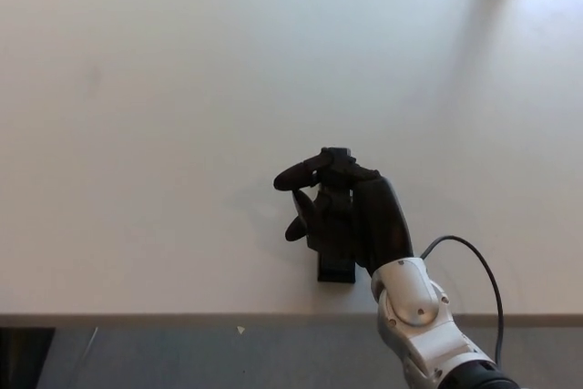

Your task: The robot uses its right hand to press on the stapler that is in the middle of the desk

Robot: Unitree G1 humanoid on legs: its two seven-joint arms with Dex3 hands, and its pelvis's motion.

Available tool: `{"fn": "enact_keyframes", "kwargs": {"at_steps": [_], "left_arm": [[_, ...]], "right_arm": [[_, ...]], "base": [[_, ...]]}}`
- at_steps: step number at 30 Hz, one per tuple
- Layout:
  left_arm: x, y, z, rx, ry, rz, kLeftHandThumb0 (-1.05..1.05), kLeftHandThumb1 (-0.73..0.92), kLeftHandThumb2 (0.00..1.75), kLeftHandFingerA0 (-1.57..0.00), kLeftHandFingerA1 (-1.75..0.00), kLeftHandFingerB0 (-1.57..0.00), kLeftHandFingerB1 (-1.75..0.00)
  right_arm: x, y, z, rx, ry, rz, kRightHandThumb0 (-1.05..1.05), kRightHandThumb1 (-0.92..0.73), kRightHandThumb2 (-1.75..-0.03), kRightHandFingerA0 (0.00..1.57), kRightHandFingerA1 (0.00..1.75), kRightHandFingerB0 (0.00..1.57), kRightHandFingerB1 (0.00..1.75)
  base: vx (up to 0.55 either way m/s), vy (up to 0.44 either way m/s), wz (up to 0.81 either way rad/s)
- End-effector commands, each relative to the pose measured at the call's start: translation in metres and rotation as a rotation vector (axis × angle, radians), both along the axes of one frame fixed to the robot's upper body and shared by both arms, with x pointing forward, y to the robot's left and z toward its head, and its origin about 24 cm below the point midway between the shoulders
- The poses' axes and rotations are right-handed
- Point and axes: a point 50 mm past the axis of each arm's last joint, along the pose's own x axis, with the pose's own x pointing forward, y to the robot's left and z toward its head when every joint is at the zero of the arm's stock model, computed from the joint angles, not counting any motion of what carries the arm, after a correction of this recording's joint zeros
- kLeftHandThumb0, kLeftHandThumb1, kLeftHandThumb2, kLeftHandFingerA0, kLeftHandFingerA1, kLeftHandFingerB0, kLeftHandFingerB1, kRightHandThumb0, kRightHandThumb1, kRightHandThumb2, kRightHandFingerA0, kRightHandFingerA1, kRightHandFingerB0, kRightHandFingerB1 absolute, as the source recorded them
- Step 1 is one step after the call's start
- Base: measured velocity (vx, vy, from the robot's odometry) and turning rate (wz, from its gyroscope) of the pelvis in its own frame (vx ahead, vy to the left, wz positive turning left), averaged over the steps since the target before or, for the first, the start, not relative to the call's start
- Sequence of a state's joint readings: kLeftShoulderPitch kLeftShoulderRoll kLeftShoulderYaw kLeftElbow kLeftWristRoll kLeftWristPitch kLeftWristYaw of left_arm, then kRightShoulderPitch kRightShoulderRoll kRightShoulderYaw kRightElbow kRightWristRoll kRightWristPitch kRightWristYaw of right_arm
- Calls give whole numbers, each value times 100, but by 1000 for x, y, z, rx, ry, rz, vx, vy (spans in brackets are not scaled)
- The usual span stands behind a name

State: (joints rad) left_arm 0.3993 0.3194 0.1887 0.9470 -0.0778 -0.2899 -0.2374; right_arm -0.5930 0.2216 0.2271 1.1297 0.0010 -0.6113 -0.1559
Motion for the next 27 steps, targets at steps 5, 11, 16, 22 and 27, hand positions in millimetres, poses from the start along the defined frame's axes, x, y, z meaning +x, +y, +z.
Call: {"fn": "enact_keyframes", "kwargs": {"at_steps": [5,11,16,22,27], "left_arm": [[-1,4,6,39,-58,-81,-35,65,118,-4,-51,-3,-51],[37,2,12,30,-176,-110,-32,70,121,-5,-52,-5,-51],[63,4,16,42,-236,-122,-32,70,121,-5,-52,-5,-51],[93,5,23,50,-298,-129,-32,70,121,-5,-52,-5,-51],[105,8,28,57,-329,-126,-32,70,121,-5,-52,-5,-51]], "right_arm": [[-144,-11,-145,-137,802,-36,-21,-75,-62,121,109,79,120],[-6,-3,-24,61,228,-52,-16,-74,-69,121,111,81,117],[22,-4,12,102,133,-52,-16,-74,-69,121,111,81,117],[40,-8,36,110,92,-57,-16,-74,-69,121,111,81,117],[48,-6,49,115,76,-52,-16,-74,-69,121,111,81,117]], "base": [[0,0,0],[0,0,0],[0,0,0],[0,0,0],[0,0,0]]}}
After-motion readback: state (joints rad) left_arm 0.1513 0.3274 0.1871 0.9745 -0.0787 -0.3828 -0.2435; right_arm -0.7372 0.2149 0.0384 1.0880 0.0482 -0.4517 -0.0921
